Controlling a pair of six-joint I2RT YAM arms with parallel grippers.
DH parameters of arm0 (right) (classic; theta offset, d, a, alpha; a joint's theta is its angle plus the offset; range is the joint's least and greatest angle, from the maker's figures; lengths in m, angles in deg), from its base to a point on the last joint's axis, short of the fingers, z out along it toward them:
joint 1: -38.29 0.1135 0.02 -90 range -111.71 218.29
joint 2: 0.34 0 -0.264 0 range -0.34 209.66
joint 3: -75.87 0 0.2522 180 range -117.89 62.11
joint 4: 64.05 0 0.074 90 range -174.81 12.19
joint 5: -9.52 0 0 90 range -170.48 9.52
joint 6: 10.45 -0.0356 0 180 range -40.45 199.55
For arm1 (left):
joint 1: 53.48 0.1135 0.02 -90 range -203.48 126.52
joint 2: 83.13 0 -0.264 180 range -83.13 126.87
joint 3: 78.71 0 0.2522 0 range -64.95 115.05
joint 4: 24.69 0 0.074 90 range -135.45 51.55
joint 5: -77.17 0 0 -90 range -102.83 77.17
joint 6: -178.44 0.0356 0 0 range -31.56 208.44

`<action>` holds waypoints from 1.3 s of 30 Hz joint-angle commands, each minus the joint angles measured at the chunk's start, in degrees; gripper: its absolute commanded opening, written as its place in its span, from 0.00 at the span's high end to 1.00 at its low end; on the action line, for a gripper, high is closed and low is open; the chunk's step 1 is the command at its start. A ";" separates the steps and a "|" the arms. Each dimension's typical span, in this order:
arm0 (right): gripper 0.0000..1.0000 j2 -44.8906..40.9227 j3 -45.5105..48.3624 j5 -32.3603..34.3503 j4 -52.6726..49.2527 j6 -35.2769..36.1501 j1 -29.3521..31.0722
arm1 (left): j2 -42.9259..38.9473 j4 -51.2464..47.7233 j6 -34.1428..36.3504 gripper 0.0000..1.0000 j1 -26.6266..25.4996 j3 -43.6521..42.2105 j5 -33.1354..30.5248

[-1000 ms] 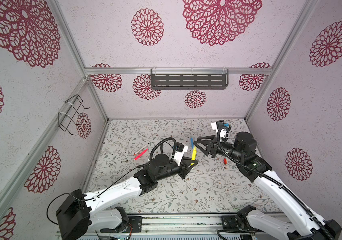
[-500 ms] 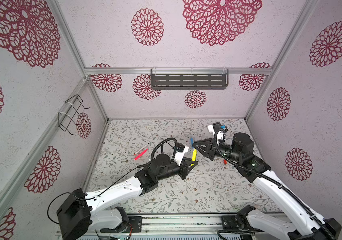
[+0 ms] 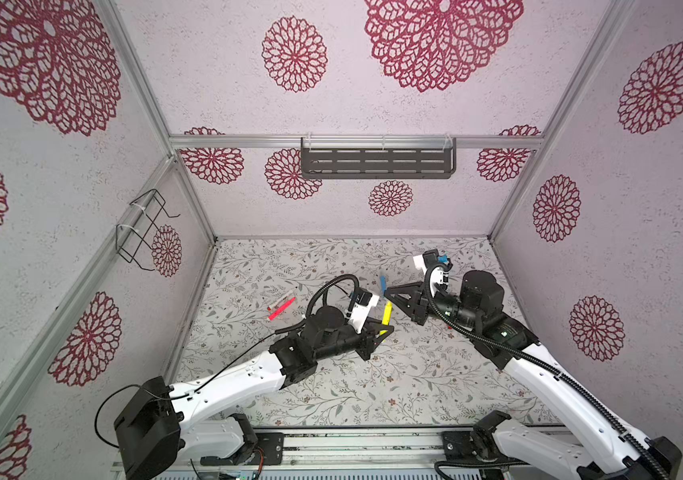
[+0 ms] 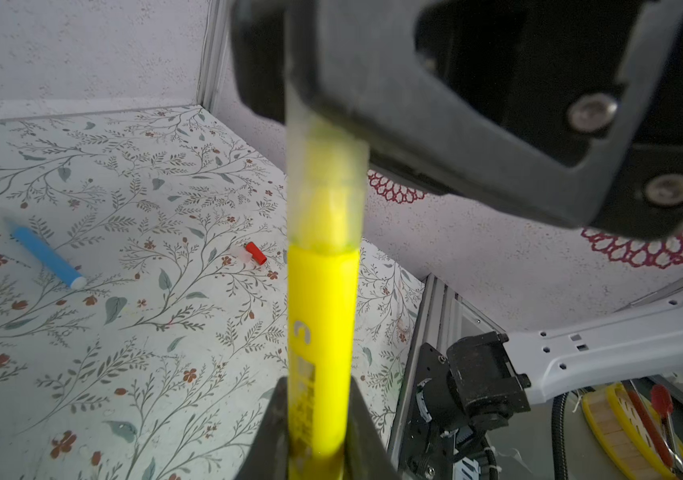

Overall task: Insert the pens into the pen caps
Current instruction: 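Push the cap down onto the highlighter with the right gripper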

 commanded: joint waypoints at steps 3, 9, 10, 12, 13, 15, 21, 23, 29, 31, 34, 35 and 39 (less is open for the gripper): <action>1.00 -0.58 3.54 0.88 -2.83 1.82 2.21 | -4.16 4.96 1.23 1.00 1.09 4.01 0.09; 1.00 -0.70 7.30 2.31 -0.92 0.36 4.51 | -6.08 4.46 0.96 1.00 3.75 4.72 0.77; 1.00 -0.61 7.75 2.65 -0.85 0.28 4.95 | -6.33 4.51 0.92 1.00 4.15 4.91 0.91; 1.00 -0.57 8.87 3.49 -0.72 0.18 5.80 | -6.84 4.67 0.86 1.00 5.11 5.07 1.54; 1.00 -0.48 9.36 3.80 -0.55 -0.03 6.23 | -7.02 4.85 0.77 1.00 5.53 5.10 1.81; 1.00 -0.11 10.53 4.21 0.32 -0.62 7.15 | -7.20 5.11 0.50 1.00 6.45 5.15 2.38; 1.00 1.68 13.93 6.62 1.96 -2.18 10.47 | -7.39 5.74 0.08 1.00 8.49 5.37 3.78; 1.00 2.81 15.63 7.18 3.33 -3.17 12.02 | -7.39 6.00 -0.13 1.00 9.36 5.47 4.15; 1.00 5.46 19.23 10.79 4.40 -4.43 16.55 | -8.05 6.34 -0.48 1.00 11.38 5.12 4.84; 1.00 5.71 19.98 11.31 5.05 -4.94 17.18 | -8.42 6.52 -0.57 1.00 12.07 4.91 5.11; 1.00 6.26 20.69 11.27 5.97 -5.44 17.86 | -8.87 7.04 -1.14 1.00 13.06 4.59 5.29; 1.00 6.60 20.71 11.26 5.99 -5.45 18.12 | -8.96 7.21 -1.23 1.00 13.27 4.53 5.42; 1.00 7.79 20.97 11.25 6.39 -5.61 19.18 | -10.15 7.84 -1.47 1.00 14.30 3.88 5.20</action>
